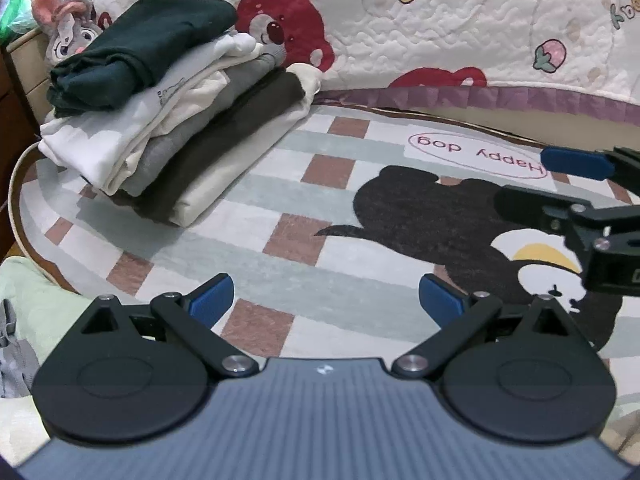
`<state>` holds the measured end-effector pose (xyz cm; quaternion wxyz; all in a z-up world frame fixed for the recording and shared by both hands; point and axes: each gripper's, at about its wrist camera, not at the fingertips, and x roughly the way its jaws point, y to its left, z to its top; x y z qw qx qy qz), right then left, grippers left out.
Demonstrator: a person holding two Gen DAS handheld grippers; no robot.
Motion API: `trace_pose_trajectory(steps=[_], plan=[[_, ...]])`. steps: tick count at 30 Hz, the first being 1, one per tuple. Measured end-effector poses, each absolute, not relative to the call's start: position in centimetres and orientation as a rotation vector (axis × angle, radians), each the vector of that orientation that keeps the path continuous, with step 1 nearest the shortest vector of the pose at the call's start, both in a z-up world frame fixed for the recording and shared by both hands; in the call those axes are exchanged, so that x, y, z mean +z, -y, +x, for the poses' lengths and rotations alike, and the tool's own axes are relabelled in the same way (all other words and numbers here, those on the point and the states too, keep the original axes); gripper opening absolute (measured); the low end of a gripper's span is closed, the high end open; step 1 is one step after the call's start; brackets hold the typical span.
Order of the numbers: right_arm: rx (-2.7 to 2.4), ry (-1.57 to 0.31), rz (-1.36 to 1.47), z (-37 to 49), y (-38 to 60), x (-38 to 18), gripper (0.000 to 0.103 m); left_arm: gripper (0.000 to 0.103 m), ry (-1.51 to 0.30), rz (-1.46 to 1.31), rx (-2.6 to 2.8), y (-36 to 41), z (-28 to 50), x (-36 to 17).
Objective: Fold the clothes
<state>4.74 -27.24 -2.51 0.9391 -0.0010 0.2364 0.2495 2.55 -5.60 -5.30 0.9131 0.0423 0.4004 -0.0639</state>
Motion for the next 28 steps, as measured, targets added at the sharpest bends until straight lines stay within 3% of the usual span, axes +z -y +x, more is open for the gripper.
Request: trace_pose_trajectory(steps=[28], plan=[[0.373, -0.445, 0.013, 5.2, 28.2, -2.2, 0.084, 0.103, -0.841, 0.090, -0.142, 5.5, 2.7, -5.5]])
